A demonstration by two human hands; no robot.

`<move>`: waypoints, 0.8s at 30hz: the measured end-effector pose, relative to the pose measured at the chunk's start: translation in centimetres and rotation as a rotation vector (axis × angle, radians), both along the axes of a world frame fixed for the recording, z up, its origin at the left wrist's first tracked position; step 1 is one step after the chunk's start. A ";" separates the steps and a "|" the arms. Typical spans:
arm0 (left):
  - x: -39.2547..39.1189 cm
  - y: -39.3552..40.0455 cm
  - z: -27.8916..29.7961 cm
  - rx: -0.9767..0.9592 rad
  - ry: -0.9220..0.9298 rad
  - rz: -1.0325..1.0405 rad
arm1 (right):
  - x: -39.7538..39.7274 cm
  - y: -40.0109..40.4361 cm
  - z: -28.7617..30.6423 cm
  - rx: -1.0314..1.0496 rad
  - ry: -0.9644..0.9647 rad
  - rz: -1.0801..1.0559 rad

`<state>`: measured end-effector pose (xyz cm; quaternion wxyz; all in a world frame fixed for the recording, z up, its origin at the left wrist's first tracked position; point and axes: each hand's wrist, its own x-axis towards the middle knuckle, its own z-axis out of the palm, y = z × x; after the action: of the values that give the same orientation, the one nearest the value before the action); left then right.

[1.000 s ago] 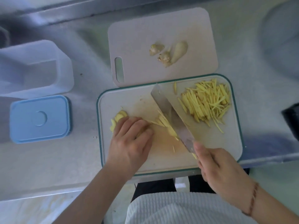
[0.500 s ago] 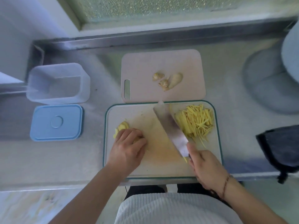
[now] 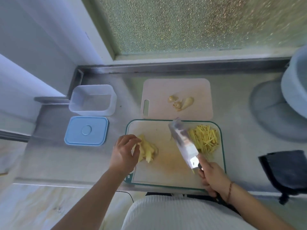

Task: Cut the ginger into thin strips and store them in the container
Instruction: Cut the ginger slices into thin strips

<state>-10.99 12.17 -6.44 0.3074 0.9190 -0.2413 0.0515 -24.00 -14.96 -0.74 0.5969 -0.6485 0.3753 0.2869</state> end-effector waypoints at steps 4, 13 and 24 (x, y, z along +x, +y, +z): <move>-0.4 -1.2 0.9 -0.077 -0.034 0.038 | 1.0 -1.0 1.6 -0.027 -0.011 0.047; -0.5 -9.5 5.9 0.029 -0.121 -0.400 | 2.1 -0.9 3.2 -0.951 -0.343 0.954; 0.8 -15.6 3.5 0.345 0.183 -0.330 | 1.2 -1.1 3.3 -1.057 -0.285 1.125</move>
<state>-10.17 -3.45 -2.95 0.1709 0.9070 -0.3643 -0.1245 -22.79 -16.06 2.55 0.0164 -0.9697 -0.0031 0.2437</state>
